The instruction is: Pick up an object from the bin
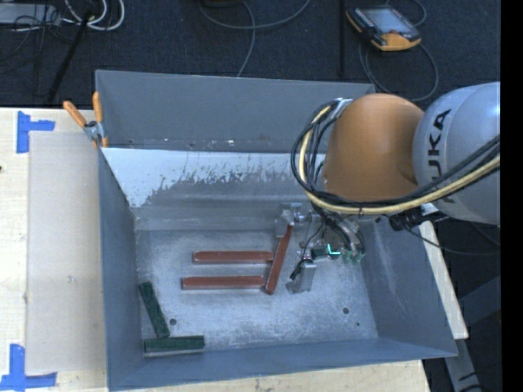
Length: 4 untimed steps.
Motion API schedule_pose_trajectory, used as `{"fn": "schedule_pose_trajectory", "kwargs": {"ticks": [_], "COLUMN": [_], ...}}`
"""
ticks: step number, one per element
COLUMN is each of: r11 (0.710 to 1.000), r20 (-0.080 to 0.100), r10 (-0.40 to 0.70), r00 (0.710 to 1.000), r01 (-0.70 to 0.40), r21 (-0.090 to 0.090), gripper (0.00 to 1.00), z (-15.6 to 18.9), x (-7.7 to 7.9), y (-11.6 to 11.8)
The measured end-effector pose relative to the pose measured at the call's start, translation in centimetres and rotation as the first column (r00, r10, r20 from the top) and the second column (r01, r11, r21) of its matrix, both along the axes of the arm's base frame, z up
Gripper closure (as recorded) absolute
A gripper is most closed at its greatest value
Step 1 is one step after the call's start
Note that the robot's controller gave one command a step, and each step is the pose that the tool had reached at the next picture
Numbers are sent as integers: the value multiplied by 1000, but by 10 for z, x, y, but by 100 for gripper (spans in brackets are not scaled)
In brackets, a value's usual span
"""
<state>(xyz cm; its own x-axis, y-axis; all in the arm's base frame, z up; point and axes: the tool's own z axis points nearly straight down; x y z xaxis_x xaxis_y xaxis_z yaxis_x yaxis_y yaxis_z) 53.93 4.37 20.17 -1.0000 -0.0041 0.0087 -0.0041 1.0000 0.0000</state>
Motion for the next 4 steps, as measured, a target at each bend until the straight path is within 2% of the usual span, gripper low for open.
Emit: {"fn": "schedule_pose_trajectory", "kwargs": {"ticks": [1, 2, 3, 4], "r11": [986, 986, 985, 1000], "r20": [2, 8, 8, 6], "r10": [-167, -169, -170, 8], "r00": [986, 986, 985, 1000], "r01": [167, 169, 170, -8], "r21": [-1, 0, 0, -2], "gripper": [0, 100, 0, 0], "z": [-121, -118, -118, -133], "x": [11, 12, 12, 11], "y": [34, 33, 33, -33]}}
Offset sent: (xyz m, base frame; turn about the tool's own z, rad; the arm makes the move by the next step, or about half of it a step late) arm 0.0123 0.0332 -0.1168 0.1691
